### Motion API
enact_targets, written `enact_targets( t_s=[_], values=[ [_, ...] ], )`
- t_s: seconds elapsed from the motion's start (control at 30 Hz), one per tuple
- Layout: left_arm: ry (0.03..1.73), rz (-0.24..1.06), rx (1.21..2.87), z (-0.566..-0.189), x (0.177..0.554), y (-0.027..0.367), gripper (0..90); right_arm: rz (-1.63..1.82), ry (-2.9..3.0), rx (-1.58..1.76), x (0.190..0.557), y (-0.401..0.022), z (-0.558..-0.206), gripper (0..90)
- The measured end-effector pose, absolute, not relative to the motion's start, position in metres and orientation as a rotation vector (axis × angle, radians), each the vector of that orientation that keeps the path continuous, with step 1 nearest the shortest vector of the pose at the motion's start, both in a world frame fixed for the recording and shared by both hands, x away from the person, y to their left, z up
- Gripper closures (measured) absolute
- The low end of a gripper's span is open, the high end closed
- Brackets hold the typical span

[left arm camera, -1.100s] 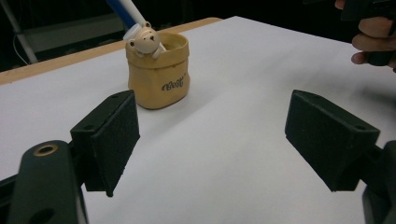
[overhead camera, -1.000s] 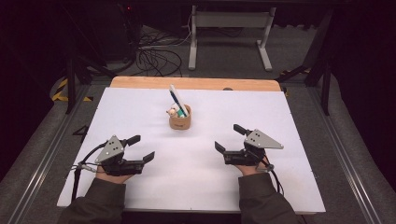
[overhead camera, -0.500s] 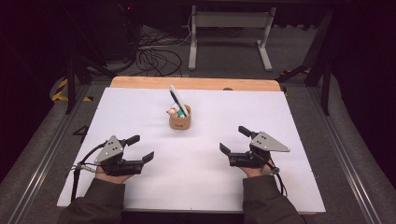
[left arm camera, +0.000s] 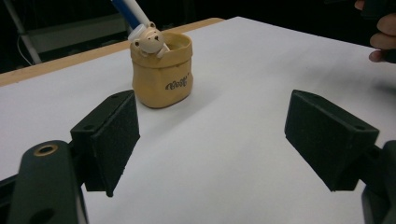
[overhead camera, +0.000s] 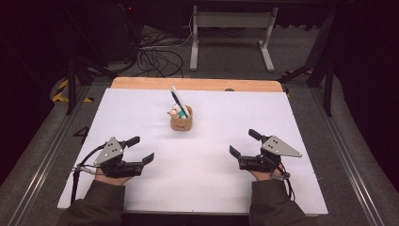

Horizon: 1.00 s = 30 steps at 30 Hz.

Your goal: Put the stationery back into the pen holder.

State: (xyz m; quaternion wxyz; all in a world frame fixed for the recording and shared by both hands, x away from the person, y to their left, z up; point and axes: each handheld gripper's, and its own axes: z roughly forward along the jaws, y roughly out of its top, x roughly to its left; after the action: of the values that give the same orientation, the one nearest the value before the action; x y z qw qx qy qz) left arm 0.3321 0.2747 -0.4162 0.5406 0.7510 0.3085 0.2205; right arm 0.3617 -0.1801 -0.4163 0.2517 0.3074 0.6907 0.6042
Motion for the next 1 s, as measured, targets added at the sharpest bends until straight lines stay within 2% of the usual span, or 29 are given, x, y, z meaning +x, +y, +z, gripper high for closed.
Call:
enact_targets(
  t_s=[1.0],
  values=[
    [0.753, 0.531, 1.772, -0.416, 0.328, 0.282, 18.8, 1.649, 1.778, 0.961, 0.347, -0.232, -0.425, 5.9]
  ],
)
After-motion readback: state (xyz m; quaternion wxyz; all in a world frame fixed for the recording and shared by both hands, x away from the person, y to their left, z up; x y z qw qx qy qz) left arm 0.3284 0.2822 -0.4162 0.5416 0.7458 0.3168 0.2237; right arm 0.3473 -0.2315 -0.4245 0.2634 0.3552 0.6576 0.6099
